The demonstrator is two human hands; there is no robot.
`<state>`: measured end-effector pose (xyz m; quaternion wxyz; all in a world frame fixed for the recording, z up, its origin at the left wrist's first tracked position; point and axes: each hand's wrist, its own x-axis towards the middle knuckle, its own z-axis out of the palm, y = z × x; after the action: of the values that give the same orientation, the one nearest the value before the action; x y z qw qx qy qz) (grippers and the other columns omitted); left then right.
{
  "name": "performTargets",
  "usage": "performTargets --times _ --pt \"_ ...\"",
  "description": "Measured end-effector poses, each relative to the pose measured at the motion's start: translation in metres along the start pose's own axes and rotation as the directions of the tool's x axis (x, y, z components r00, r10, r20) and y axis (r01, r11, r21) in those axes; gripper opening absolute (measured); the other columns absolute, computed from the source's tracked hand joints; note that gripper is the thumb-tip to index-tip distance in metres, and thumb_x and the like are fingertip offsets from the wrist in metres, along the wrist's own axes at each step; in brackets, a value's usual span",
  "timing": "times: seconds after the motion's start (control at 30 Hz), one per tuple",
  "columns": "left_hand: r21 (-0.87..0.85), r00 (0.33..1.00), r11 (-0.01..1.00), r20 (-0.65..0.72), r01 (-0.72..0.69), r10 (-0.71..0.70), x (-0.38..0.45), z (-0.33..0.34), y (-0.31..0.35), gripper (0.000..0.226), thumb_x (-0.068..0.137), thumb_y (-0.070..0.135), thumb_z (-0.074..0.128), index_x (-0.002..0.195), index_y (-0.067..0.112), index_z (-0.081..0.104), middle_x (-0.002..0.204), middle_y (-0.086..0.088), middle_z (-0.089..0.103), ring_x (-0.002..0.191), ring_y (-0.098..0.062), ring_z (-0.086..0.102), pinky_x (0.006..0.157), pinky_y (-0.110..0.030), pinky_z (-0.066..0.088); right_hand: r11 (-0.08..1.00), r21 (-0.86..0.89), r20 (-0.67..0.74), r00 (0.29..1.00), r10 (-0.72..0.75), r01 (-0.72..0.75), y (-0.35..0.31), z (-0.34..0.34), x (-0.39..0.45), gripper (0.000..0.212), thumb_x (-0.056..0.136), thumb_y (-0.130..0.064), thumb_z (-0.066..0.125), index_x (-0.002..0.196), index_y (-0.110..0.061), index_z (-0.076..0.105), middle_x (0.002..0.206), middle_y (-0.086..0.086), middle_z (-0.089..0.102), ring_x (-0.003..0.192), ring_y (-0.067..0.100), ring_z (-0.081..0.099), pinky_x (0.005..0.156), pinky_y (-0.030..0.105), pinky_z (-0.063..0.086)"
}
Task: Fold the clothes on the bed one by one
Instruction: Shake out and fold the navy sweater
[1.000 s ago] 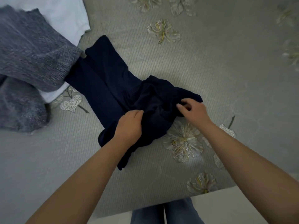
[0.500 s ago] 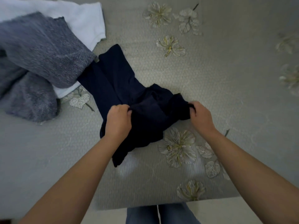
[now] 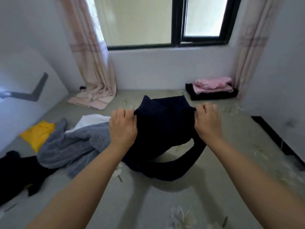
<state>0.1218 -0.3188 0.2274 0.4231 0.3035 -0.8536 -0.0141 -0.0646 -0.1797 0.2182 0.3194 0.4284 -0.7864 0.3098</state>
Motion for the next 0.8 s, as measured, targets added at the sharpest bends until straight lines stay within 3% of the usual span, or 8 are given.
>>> performTargets --times 0.17,0.27,0.33,0.53,0.63,0.8 --pt "-0.056 0.986 0.998 -0.162 0.024 -0.032 0.014 -0.092 0.037 0.062 0.083 0.037 0.017 0.092 -0.009 0.057 0.090 -0.028 0.053 0.087 -0.040 0.048 0.074 -0.046 0.030 0.993 -0.069 -0.250 0.962 -0.113 0.099 -0.018 -0.110 0.024 0.004 0.072 0.007 0.061 0.072 0.010 0.061 0.070 0.027 0.058 0.061 0.042 0.056 0.053 0.041 0.046" --pt "-0.072 0.976 0.997 -0.219 0.005 -0.021 0.000 -0.142 0.055 0.053 0.086 0.033 0.023 0.087 -0.006 0.058 0.085 -0.028 0.053 0.083 -0.040 0.050 0.070 -0.046 0.032 0.985 -0.133 -0.354 0.922 -0.153 0.113 -0.022 -0.177 0.019 0.015 0.077 -0.003 0.051 0.072 0.008 0.060 0.069 0.026 0.058 0.060 0.041 0.056 0.052 0.037 0.045" --pt "-0.063 0.973 0.996 -0.227 -0.058 0.043 -0.017 -0.168 0.066 0.058 0.083 0.037 0.020 0.085 -0.007 0.059 0.081 -0.029 0.052 0.080 -0.040 0.050 0.067 -0.045 0.033 0.972 -0.195 -0.399 0.895 -0.198 0.128 -0.025 -0.213 0.007 0.014 0.074 -0.004 0.052 0.070 0.006 0.060 0.066 0.024 0.058 0.057 0.038 0.056 0.050 0.034 0.045" --pt "-0.025 0.983 0.998 -0.175 -0.052 0.047 -0.048 -0.213 0.104 0.074 0.076 0.046 0.006 0.094 -0.004 0.057 0.090 -0.027 0.051 0.090 -0.038 0.047 0.074 -0.044 0.031 0.958 -0.258 -0.389 0.894 -0.222 0.125 -0.027 -0.284 -0.032 0.012 0.074 -0.004 0.054 0.070 0.006 0.060 0.067 0.026 0.058 0.059 0.040 0.058 0.052 0.036 0.047" --pt "-0.015 0.980 0.995 -0.176 -0.097 0.093 -0.058 -0.219 0.120 0.072 0.078 0.047 0.009 0.093 -0.004 0.059 0.089 -0.028 0.051 0.089 -0.038 0.047 0.072 -0.045 0.032 0.947 -0.291 -0.387 0.889 -0.245 0.135 -0.014 -0.304 -0.053 0.025 0.076 -0.012 0.043 0.067 0.004 0.060 0.064 0.024 0.057 0.056 0.037 0.058 0.050 0.033 0.046" --pt "0.038 0.978 0.985 -0.119 -0.166 0.169 -0.077 -0.201 0.128 0.066 0.080 0.042 0.016 0.092 -0.006 0.060 0.088 -0.032 0.053 0.088 -0.043 0.050 0.069 -0.048 0.037 0.919 -0.355 -0.302 0.909 -0.288 0.173 0.020 -0.309 -0.087 0.024 0.075 -0.013 0.043 0.065 0.002 0.059 0.062 0.022 0.057 0.053 0.034 0.057 0.047 0.030 0.045"
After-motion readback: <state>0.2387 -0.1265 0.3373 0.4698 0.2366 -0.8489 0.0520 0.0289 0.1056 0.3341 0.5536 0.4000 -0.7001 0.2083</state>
